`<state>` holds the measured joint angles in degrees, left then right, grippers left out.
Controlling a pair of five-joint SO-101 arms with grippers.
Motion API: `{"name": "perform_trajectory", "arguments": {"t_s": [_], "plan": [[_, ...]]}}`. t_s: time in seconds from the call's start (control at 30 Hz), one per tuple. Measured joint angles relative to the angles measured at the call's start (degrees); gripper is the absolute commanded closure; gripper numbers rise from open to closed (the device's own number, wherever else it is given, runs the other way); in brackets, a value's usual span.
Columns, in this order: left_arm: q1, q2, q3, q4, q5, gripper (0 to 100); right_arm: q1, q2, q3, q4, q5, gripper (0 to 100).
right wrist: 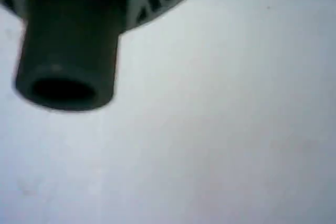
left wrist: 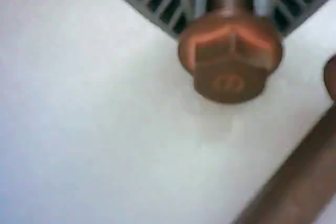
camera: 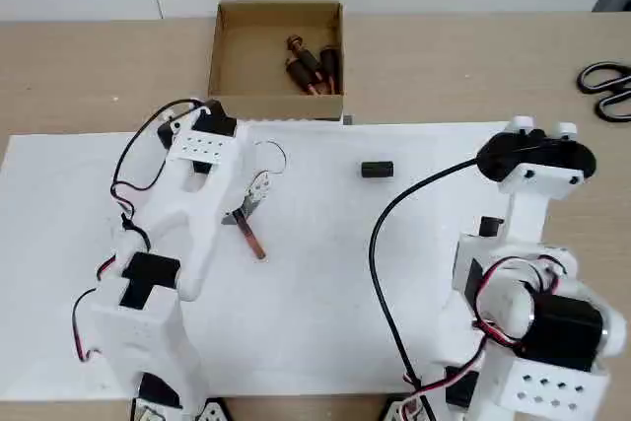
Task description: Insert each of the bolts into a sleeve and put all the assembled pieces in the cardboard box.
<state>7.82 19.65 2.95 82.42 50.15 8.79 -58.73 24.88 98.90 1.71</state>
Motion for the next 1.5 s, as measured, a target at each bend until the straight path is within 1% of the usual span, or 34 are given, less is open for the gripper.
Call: {"name": "perform_trajectory", "arguments": {"t_s": [0.07,0.17,0.33,0.57,0.7,0.9,1.03,1.33,1.43,1.5], "plan": [[0.1,-3.2,-1.5,2.6,-0.3,99,0.0,0.0,0.0,0.0,0.0,99.5],[0.1,-10.9,-4.3,5.5,-4.0,99,0.0,0.0,0.0,0.0,0.0,99.5],[0.1,-25.8,-5.0,9.1,-12.0,99,-0.7,0.0,0.0,0.0,0.0,99.5],[0.1,-47.7,-4.8,10.5,-24.8,99,-11.6,-3.1,0.3,-1.2,0.0,99.5],[-0.7,-58.9,0.6,8.9,-28.8,99,-17.8,-7.3,0.6,-5.4,0.0,99.5],[-1.4,-75.2,16.7,0.2,-30.9,99,-26.8,-14.1,8.4,-9.1,0.0,99.5],[-1.4,-87.7,28.6,-4.7,-30.9,99,-32.4,-22.3,13.2,-11.5,0.0,99.5],[-1.4,-113.8,47.7,-6.8,-30.6,99,-41.7,-36.3,29.2,-17.1,0.0,99.6],[-1.4,-121.5,53.4,-8.6,-28.0,99,-44.1,-40.0,34.7,-20.1,1.6,99.6],[-1.4,-122.8,55.0,-9.8,-25.8,99,-45.0,-43.2,37.9,-21.7,2.9,99.6]]}}
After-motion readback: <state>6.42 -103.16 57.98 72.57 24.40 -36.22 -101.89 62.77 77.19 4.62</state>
